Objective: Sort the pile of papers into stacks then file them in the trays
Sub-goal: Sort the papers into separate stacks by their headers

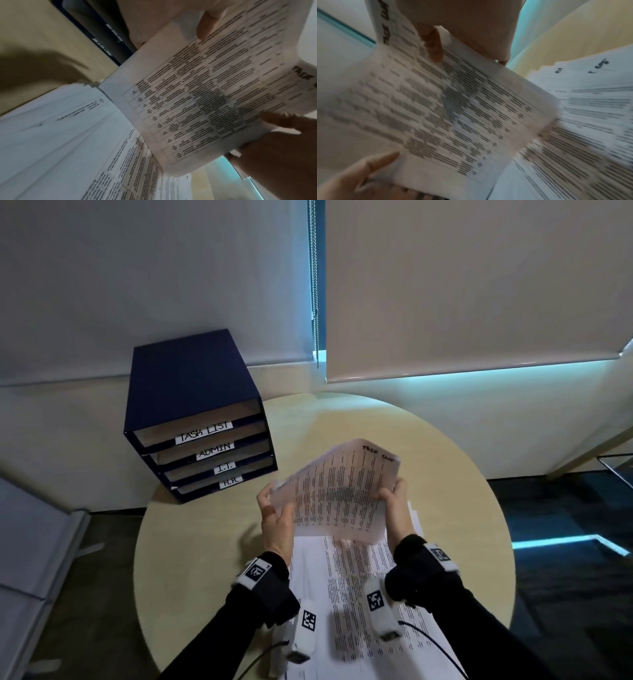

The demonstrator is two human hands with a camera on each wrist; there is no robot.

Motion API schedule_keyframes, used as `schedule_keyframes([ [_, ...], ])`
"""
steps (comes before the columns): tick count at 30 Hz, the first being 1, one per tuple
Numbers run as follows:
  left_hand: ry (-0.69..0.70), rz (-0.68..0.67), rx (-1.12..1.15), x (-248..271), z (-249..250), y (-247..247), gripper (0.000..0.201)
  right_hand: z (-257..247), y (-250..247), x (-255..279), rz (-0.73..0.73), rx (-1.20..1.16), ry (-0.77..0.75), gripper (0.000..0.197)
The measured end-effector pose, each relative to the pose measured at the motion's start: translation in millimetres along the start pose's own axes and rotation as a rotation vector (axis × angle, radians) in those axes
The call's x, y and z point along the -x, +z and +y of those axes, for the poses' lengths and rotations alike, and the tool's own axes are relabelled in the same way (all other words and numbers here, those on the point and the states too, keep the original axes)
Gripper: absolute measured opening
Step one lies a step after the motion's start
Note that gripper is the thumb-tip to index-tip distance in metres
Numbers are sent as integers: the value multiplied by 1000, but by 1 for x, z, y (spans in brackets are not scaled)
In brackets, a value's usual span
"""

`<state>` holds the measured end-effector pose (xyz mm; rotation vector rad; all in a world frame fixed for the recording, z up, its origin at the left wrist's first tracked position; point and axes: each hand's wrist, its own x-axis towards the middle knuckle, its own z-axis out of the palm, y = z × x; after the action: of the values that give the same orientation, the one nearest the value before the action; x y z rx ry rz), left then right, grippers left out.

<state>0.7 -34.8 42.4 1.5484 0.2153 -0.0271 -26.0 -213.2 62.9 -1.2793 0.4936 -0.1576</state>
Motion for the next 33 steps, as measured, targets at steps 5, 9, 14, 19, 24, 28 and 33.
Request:
schedule_keyframes([
  [5,-205,16,29,-14,-25,3,43,30,4,-9,14,25,101,29],
  [9,-278,75,-44,-22,-40,3,29,48,1,-18,34,78,111,32],
  [14,-288,57,-402,-18,-56,1,38,76,-3,-22,8,218,119,25],
  [19,-214,0,-545,-16,-53,-22,45,80,-5,-29,50,336,100,25],
  [24,-307,154,-592,-21,-65,-113,37,99,-32,-21,120,905,48,29],
  [28,-480,298,-717,-9,-92,-194,35,114,-49,-7,110,1223,96,26],
  [33,-649,285,-938,-1,-115,-245,40,118,-55,7,69,1296,99,34],
])
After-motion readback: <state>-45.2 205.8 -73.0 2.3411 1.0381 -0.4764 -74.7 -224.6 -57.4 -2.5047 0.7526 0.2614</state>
